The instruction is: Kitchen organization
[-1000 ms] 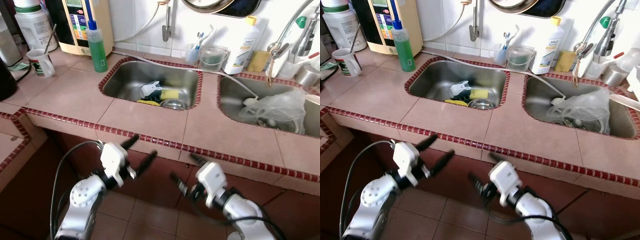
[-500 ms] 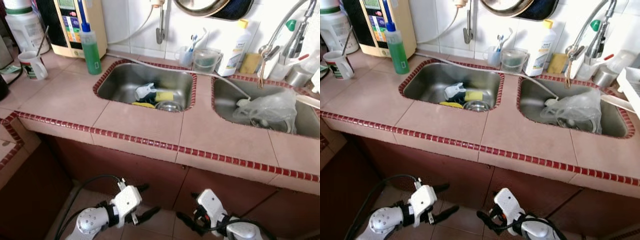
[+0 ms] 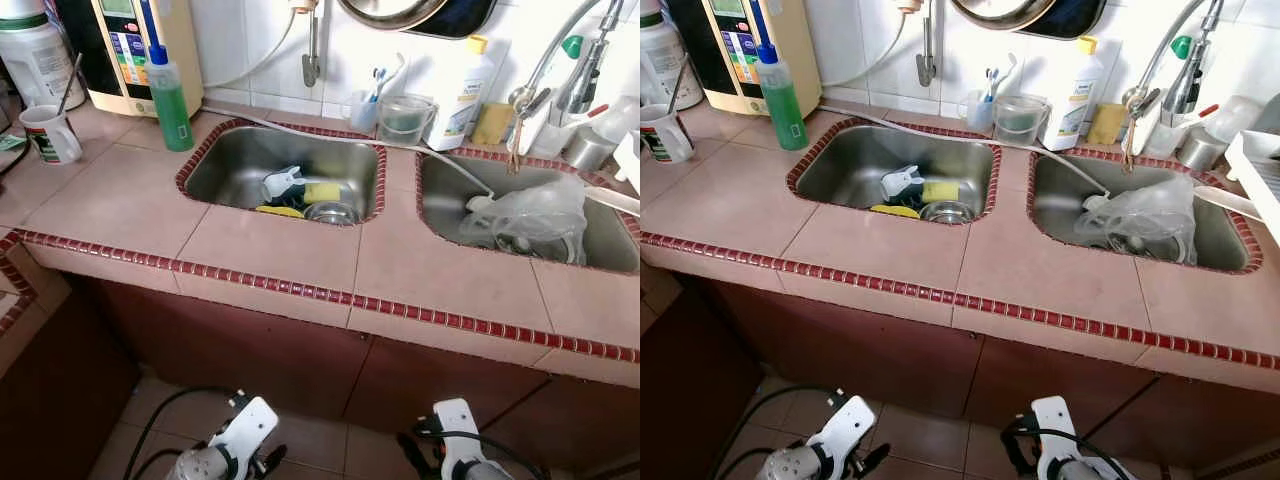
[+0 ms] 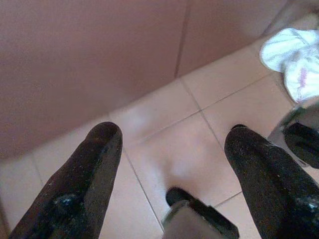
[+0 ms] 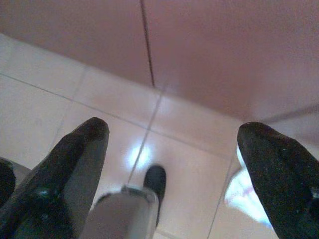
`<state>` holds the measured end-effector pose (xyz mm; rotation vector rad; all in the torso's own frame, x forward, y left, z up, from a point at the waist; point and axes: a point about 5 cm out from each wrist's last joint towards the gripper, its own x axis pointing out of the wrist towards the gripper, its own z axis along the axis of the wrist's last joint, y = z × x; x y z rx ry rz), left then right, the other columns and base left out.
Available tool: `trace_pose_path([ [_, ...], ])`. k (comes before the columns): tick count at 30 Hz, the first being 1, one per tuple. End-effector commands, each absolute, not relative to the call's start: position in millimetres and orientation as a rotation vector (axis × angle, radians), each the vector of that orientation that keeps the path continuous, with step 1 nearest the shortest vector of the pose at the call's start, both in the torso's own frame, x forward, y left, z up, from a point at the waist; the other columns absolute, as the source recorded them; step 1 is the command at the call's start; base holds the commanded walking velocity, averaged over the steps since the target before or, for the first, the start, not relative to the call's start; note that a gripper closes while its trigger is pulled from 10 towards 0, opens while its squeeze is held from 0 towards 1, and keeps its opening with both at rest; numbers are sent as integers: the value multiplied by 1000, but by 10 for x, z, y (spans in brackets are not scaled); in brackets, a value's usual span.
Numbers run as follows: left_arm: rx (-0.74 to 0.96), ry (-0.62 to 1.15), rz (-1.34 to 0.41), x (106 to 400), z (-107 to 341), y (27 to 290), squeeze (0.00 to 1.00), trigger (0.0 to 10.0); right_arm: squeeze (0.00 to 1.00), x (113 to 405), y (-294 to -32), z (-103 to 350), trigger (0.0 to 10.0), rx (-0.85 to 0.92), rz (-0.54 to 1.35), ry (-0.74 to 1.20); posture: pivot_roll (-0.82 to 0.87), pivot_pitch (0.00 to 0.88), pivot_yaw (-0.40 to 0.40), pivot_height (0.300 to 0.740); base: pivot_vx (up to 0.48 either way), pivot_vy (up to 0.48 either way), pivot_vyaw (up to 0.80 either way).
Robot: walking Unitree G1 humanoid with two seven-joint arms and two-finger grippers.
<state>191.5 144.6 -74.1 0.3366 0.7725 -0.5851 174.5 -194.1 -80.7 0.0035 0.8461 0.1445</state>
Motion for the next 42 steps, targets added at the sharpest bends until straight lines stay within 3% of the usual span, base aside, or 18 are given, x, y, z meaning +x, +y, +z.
trace_pose_path([
  [1,314,801,-534,1866,-778,1458,0,10000,0,1628,-1983,-868,10000,35,67,893,24,0,-13,740,0,-307,0],
  [11,295,811,-507,1841,-800,1398,0,10000,0,1400,-1907,-985,10000,62,2,978,22,0,-13,740,0,-317,0],
  [36,308,818,-489,1861,-794,1459,0,10000,0,1381,-1901,-1002,10000,18,-1,1012,28,0,-9,740,0,-294,0],
  [42,316,851,-469,1831,-819,1492,0,10000,0,1350,-1918,-1013,10000,21,-12,1027,29,0,-9,740,0,0,-750],
])
